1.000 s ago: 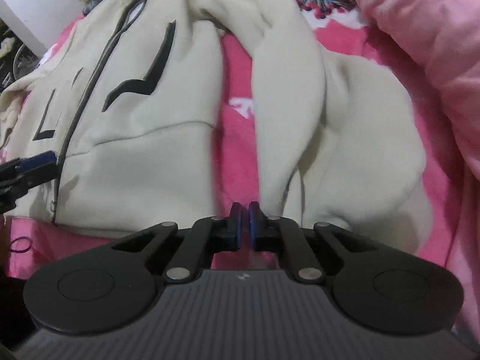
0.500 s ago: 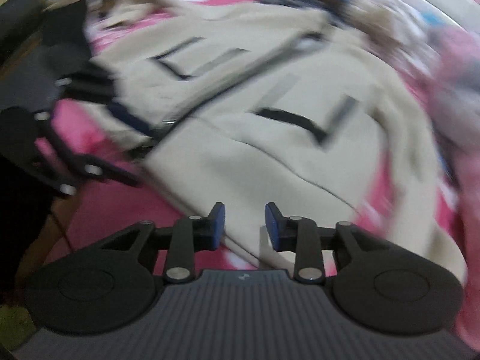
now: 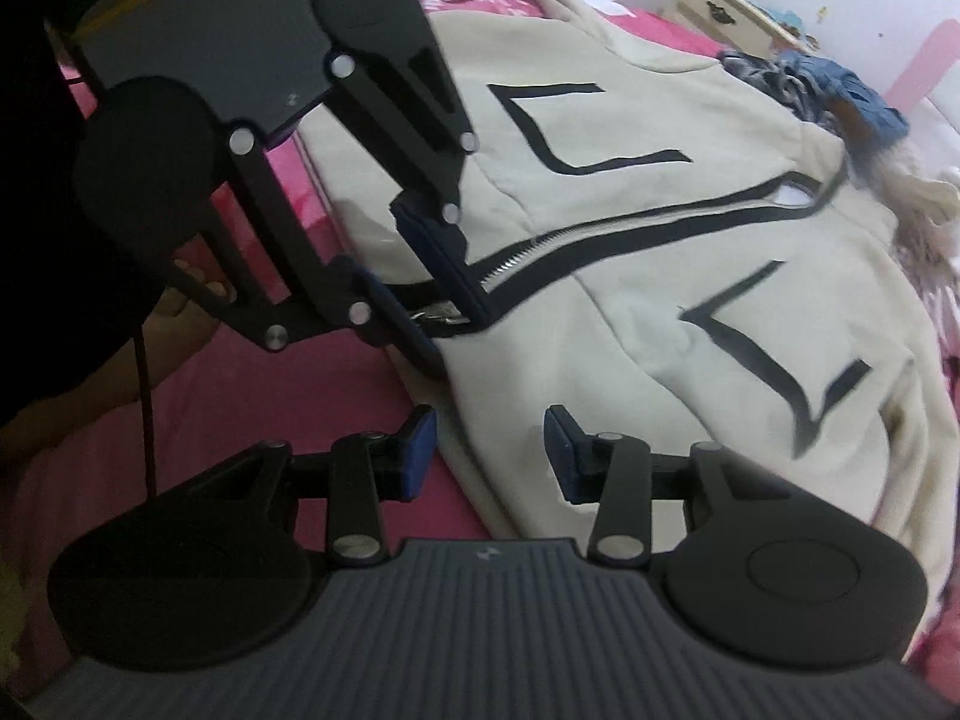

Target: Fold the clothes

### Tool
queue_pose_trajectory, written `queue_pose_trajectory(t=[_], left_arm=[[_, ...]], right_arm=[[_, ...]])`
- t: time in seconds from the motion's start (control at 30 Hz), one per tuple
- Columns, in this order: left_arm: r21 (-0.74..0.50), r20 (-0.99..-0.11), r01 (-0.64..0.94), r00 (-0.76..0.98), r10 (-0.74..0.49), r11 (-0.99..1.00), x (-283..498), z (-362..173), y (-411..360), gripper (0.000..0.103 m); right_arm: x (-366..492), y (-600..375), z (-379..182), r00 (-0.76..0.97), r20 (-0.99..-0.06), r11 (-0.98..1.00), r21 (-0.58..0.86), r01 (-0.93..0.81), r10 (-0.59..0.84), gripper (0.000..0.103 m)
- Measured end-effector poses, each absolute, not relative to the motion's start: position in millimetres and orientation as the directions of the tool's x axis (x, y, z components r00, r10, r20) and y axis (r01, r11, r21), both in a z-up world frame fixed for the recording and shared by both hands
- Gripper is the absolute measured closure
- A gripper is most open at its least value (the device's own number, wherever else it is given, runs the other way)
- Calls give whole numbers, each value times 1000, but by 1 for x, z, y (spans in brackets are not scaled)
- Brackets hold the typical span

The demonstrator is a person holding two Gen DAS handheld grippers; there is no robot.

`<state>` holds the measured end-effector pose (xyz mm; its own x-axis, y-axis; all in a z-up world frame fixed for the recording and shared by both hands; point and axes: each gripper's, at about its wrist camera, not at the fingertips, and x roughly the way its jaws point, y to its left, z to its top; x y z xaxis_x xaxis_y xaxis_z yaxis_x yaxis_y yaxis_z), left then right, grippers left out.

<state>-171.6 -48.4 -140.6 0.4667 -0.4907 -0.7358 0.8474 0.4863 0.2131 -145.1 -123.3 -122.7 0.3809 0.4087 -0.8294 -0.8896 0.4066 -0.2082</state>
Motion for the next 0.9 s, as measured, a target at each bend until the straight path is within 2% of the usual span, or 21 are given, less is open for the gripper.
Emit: queue_pose_trajectory(t=[0.07, 0.13, 0.2, 0.3, 0.43, 0.47, 0.53, 0.6, 0.67, 0.8, 0.9], left_arm=[[206, -740, 871, 437, -511, 445, -169, -130, -46, 86], [208, -736, 890, 415, -534, 405, -164, -114, -43, 86], [205, -735, 904, 395, -551, 375, -157, -99, -40, 87], [201, -767, 927, 351, -537, 318, -151, -96, -40, 87], [203, -840, 943, 306, -448, 264, -155, -140, -48, 85], [208, -844, 940, 311, -436, 270, -155, -148, -48, 81], [167, -839, 932, 306, -450, 322, -154, -141, -47, 79], [99, -834, 918, 287, -471, 385, -150, -128, -40, 63], [37, -824, 900, 274, -496, 435, -147, -114, -31, 62], [-83, -764, 839, 293, -574, 538, -128, -96, -21, 59], [-121, -732, 769, 358, -580, 627, -108, -102, -32, 59]], right_arm=[[-148, -121, -125, 391, -828, 391, -230, -891, 402, 70], [-152, -120, -120, 421, -812, 382, -268, -884, 404, 94], [-154, -124, -109, 450, -781, 405, -278, -871, 432, 97], [-155, -127, -103, 440, -770, 429, -241, -871, 462, 98], [-150, -121, -131, 403, -806, 444, -198, -874, 434, 98], [-146, -121, -135, 395, -809, 471, -169, -866, 435, 97], [-140, -124, -135, 380, -812, 511, -120, -851, 444, 96], [-139, -133, -125, 366, -810, 530, -80, -844, 459, 91], [-139, -148, -114, 367, -803, 565, -45, -824, 470, 84], [-118, -189, -91, 443, -746, 696, 38, -717, 497, 84], [-92, -209, -91, 548, -727, 813, 23, -582, 414, 84]])
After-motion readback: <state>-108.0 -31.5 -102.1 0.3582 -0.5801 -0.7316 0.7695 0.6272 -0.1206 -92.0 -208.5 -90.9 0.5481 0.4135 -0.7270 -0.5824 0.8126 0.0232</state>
